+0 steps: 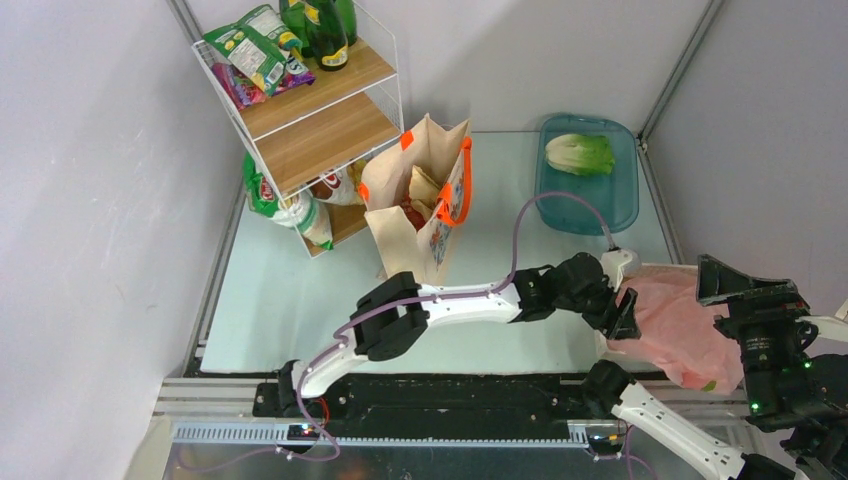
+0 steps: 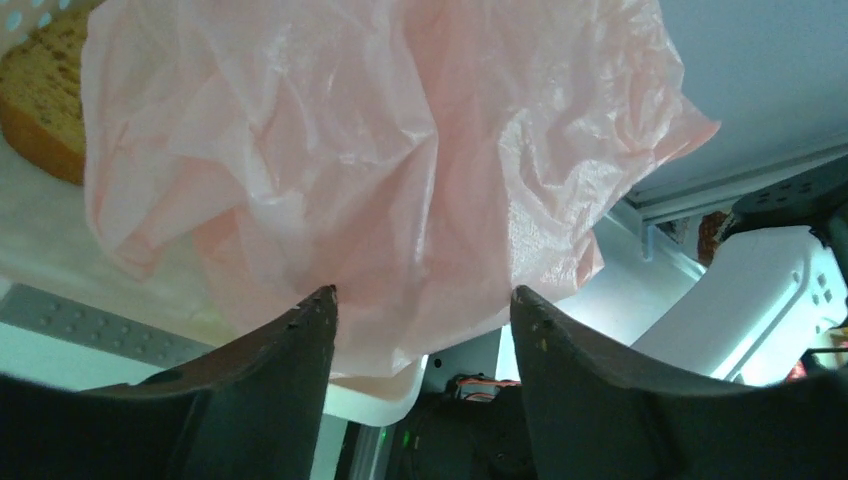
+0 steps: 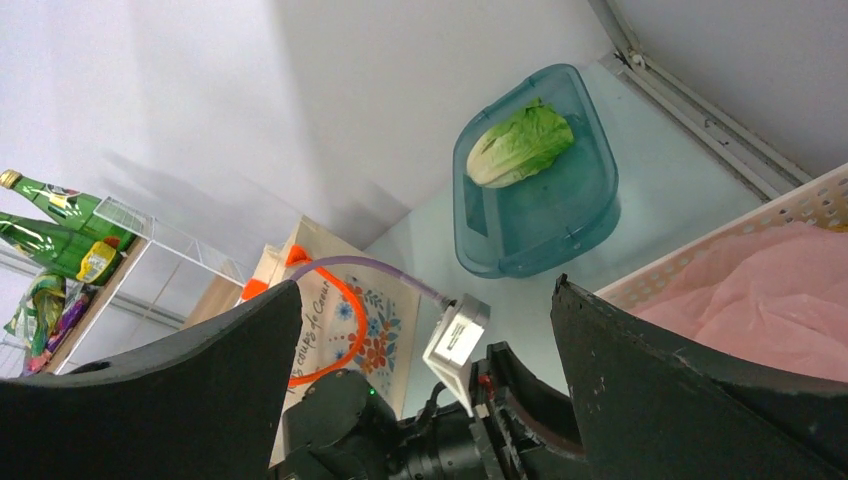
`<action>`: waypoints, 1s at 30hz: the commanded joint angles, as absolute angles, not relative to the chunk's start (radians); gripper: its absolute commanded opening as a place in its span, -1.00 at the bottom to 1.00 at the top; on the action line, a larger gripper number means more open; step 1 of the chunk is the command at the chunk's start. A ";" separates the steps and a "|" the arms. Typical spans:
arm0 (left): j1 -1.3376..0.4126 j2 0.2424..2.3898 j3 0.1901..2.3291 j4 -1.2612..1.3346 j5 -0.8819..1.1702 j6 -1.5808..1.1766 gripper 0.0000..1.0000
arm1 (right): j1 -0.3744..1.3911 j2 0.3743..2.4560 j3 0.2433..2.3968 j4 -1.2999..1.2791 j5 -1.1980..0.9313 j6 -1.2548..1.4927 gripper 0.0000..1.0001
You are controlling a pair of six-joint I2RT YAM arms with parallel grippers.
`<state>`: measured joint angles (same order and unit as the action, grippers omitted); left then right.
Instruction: Place the mixed food into the grocery bags and tie them
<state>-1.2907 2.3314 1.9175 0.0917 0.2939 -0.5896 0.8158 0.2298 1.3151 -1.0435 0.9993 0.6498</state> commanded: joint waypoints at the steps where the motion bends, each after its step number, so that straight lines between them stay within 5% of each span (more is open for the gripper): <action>1: -1.276 2.382 2.046 -0.043 0.340 -0.563 0.21 | 0.828 0.218 1.320 -1.059 1.040 0.688 0.93; 5: -1.273 2.387 2.062 -0.071 0.348 -0.554 -0.45 | 0.830 0.210 1.319 -1.063 1.035 0.694 0.93; 6: -1.272 2.383 2.065 -0.081 0.346 -0.545 -0.76 | 0.829 0.207 1.320 -1.063 1.033 0.695 0.92; 8: -1.267 2.361 2.062 -0.098 0.340 -0.532 -0.97 | 0.828 0.202 1.319 -1.061 1.031 0.694 0.91; 30: -0.957 1.518 1.255 -0.106 0.218 -0.481 -1.00 | 0.852 0.455 1.279 -1.160 0.770 0.631 0.94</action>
<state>-1.0100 1.5684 1.3731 -0.0978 0.2153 -0.4706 0.8482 0.4385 1.3045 -1.1873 0.9104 0.6880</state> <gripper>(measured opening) 0.003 0.971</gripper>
